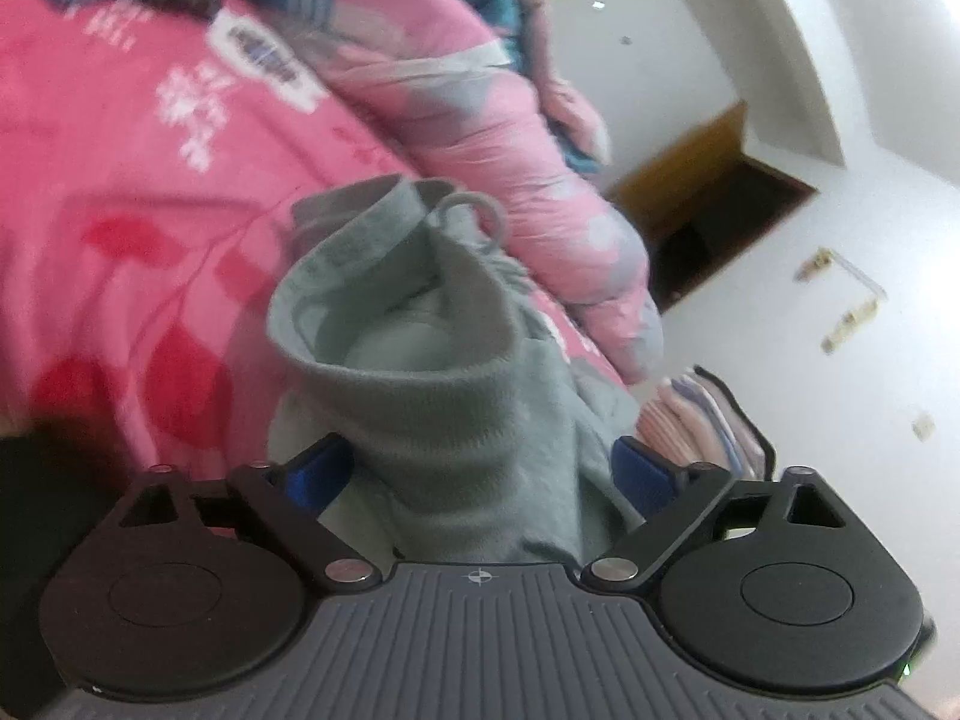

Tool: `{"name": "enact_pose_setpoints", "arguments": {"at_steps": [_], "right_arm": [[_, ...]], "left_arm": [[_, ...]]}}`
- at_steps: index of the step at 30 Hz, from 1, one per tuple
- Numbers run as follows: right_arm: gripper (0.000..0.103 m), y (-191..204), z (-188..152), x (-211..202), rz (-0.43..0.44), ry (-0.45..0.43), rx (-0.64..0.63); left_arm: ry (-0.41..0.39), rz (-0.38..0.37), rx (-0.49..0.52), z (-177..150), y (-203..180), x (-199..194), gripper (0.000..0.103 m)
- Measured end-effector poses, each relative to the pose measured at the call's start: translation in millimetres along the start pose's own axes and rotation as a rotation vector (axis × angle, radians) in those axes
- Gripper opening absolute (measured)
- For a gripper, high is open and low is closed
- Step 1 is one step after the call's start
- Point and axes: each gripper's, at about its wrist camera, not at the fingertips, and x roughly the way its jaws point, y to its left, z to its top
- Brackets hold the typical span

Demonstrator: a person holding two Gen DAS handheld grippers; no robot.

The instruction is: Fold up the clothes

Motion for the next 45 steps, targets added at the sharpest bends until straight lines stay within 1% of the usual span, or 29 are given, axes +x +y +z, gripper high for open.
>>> {"name": "enact_pose_setpoints", "arguments": {"at_steps": [1, 2, 3, 5, 6, 8, 9, 11, 13, 14, 15, 16, 17, 18, 19, 20, 22, 25, 28, 30, 31, 36, 37, 40, 41, 42, 43, 44, 45], "right_arm": [[0.004, 1.9, 0.3, 1.5, 0.003, 0.0, -0.013], [0.004, 3.2, -0.9, -0.3, 0.009, -0.001, -0.021], [0.004, 4.3, -2.0, -2.0, 0.015, 0.0, -0.03], [0.004, 1.7, 0.0, -1.4, 0.011, 0.024, -0.05], [0.005, -1.0, 3.0, -3.2, 0.011, 0.044, -0.06], [0.007, -12.1, 14.3, -10.8, 0.052, 0.09, -0.041], [0.009, -20.1, 24.7, -17.3, 0.092, 0.116, -0.023], [0.015, -31.3, 45.1, -30.4, 0.159, 0.138, -0.021], [0.024, -46.4, 73.9, -30.1, 0.217, 0.157, -0.039], [0.026, -55.8, 88.8, -27.2, 0.25, 0.153, -0.024], [0.031, -65.5, 103.7, -23.9, 0.287, 0.15, -0.007], [0.037, -77.8, 118.8, -16.9, 0.353, 0.162, 0.033], [0.037, -87.3, 128.9, -11.6, 0.396, 0.18, 0.062], [0.039, -92.2, 139.4, -5.1, 0.401, 0.189, 0.057], [0.045, -97.1, 150.0, 1.5, 0.406, 0.199, 0.051], [0.049, -102.0, 160.4, 8.7, 0.407, 0.21, 0.045], [0.049, -111.5, 176.1, 36.9, 0.329, 0.253, 0.023], [0.05, -127.5, 186.7, 88.1, 0.248, 0.315, 0.075], [0.051, -135.1, 185.9, 138.1, 0.225, 0.369, 0.052], [0.053, -132.5, 180.4, 172.6, 0.243, 0.445, -0.032], [0.055, -132.6, 177.6, 186.2, 0.24, 0.465, -0.055], [0.064, -130.3, 157.4, 244.6, 0.36, 0.628, -0.084], [0.064, -128.4, 152.1, 253.8, 0.377, 0.666, -0.088], [0.065, -118.9, 133.0, 261.1, 0.365, 0.724, -0.101], [0.064, -114.3, 131.8, 255.7, 0.347, 0.704, -0.127], [0.058, -109.6, 130.5, 250.2, 0.33, 0.684, -0.154], [0.045, -105.3, 129.5, 244.7, 0.313, 0.664, -0.179], [0.039, -104.0, 130.5, 239.0, 0.299, 0.64, -0.186], [0.029, -102.8, 131.9, 229.8, 0.282, 0.61, -0.194]], "left_arm": [[0.003, 0.007, -0.026, -1.2, 5.7, 4.1, 0.072], [0.012, 0.012, -0.048, -2.6, 10.9, 5.8, 0.054], [0.02, 0.017, -0.07, -4.0, 16.2, 7.6, 0.039], [0.025, 0.032, -0.09, -7.1, 23.0, 6.9, 0.024], [0.027, 0.031, -0.075, -9.0, 22.3, 3.0, 0.02], [0.03, 0.031, -0.033, -13.5, 17.2, -5.9, 0.018], [0.034, 0.033, 0.005, -16.1, 12.2, -11.7, 0.017], [0.042, 0.013, 0.066, -21.5, 3.8, -26.6, 0.016], [0.053, -0.014, 0.106, -27.4, -4.2, -40.3, 0.016], [0.06, -0.003, 0.131, -30.7, -7.1, -45.4, 0.016], [0.075, 0.012, 0.152, -34.3, -7.4, -50.2, 0.016], [0.084, 0.032, 0.152, -37.6, -5.8, -52.0, 0.016], [0.094, 0.051, 0.151, -41.0, -4.0, -53.7, 0.016], [0.103, 0.064, 0.139, -44.6, 0.0, -55.8, 0.016], [0.111, 0.073, 0.126, -48.6, 3.6, -57.7, 0.016], [0.118, 0.081, 0.112, -52.6, 7.1, -59.7, 0.016], [0.136, 0.084, 0.087, -58.4, 12.0, -64.4, 0.016], [0.164, 0.095, 0.058, -64.6, 17.6, -70.3, 0.015], [0.183, 0.114, 0.033, -69.9, 23.5, -77.0, 0.015], [0.184, 0.121, 0.018, -71.5, 25.7, -80.7, 0.015], [0.183, 0.122, 0.012, -72.2, 26.2, -82.5, 0.015], [0.182, 0.143, 0.026, -74.4, 22.5, -84.0, 0.015], [0.18, 0.147, 0.032, -74.4, 21.2, -83.1, 0.015], [0.174, 0.162, 0.049, -74.9, 17.1, -81.5, 0.015], [0.171, 0.167, 0.055, -75.6, 15.7, -81.6, 0.015], [0.168, 0.173, 0.061, -76.3, 14.3, -81.8, 0.015], [0.167, 0.175, 0.058, -76.2, 13.6, -81.6, 0.015], [0.165, 0.175, 0.058, -76.2, 12.6, -81.7, 0.015], [0.162, 0.177, 0.063, -75.7, 11.8, -82.9, 0.015]]}}
